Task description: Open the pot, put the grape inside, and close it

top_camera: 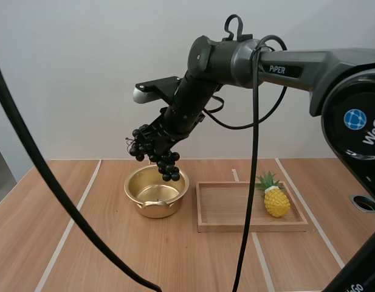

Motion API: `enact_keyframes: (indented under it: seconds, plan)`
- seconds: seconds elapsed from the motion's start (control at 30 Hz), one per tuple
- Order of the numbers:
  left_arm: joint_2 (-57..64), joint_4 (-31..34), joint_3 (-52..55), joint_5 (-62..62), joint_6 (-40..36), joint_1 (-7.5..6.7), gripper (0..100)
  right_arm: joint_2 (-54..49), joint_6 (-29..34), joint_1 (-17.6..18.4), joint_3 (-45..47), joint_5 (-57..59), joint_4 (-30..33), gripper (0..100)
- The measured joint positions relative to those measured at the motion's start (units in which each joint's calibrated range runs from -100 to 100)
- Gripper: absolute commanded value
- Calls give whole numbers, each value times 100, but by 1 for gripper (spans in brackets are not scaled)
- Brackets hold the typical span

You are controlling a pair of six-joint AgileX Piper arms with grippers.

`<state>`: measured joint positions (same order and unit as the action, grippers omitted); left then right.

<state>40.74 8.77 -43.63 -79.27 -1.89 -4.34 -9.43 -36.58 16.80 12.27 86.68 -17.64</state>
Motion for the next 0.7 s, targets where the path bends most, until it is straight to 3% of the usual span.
enact_keyframes:
  seconds: [0.7]
  plan:
    - [0, 0, 0, -221, 44, 0, 1, 1696, -4, 26, 0, -1089, 39, 0]
